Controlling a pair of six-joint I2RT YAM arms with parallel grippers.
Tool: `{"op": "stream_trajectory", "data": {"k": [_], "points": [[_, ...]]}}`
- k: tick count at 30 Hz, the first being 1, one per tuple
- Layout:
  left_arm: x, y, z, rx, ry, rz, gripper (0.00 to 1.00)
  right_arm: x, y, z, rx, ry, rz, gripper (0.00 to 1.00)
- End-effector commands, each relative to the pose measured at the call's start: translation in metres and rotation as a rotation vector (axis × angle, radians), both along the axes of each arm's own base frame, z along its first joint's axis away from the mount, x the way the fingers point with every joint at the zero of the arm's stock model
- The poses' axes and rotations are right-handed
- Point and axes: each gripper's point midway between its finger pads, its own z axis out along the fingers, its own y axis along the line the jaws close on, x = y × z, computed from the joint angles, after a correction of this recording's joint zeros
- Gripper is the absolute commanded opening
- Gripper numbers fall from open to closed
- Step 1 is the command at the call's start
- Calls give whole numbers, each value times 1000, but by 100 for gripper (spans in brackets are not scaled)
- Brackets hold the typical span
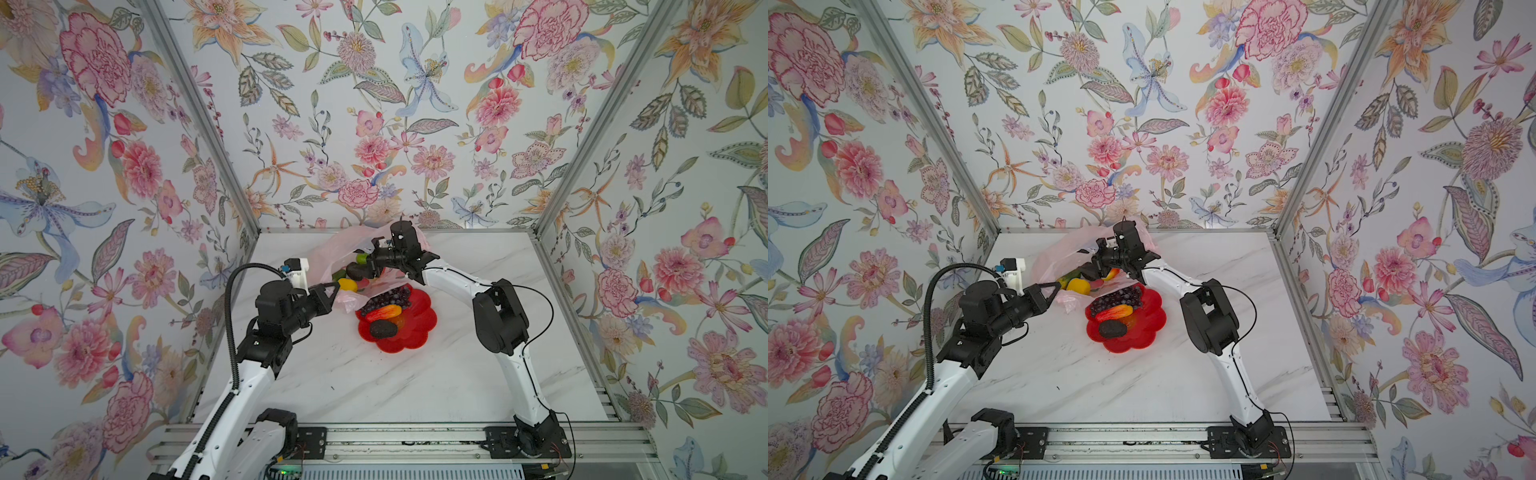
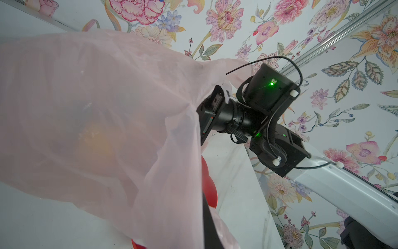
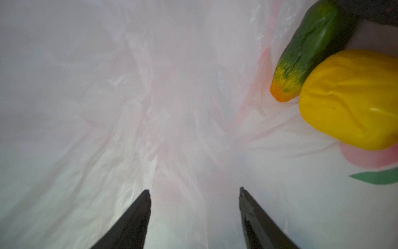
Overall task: Place the fruits into the plastic bag
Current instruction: Place the fruit in the plastic bag.
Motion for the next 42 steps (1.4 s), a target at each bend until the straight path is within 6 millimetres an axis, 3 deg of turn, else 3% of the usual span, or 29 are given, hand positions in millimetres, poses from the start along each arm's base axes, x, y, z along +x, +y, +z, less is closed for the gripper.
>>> {"op": "stream_trajectory", "data": {"k": [1, 12, 13, 14, 20, 25, 33, 34, 37, 42], "points": [[-4, 0, 0, -5, -6, 4, 0, -20, -6, 44, 123, -57, 85, 66], [-3, 5, -6, 24, 22, 28, 0, -80, -34, 106, 368, -141, 247, 69], [-3, 6, -7, 27, 26, 32, 0, -86, -38, 111, 386, -162, 260, 74], [-2, 6, -8, 28, 33, 35, 0, -92, -40, 115, 402, -150, 276, 99], [1, 6, -7, 38, 39, 42, 0, -131, -52, 143, 470, -237, 383, 99], [3, 7, -6, 49, 44, 46, 0, -152, -60, 151, 461, -308, 438, 99], [3, 10, -9, 63, 49, 59, 0, -169, -68, 134, 266, -518, 505, 99], [3, 10, -9, 66, 52, 57, 0, -170, -73, 116, 140, -489, 507, 99], [3, 11, -10, 70, 53, 63, 0, -163, -93, 95, -145, -664, 503, 99], [1, 13, -12, 78, 59, 65, 0, -152, -125, 62, -396, -762, 456, 99]]}}
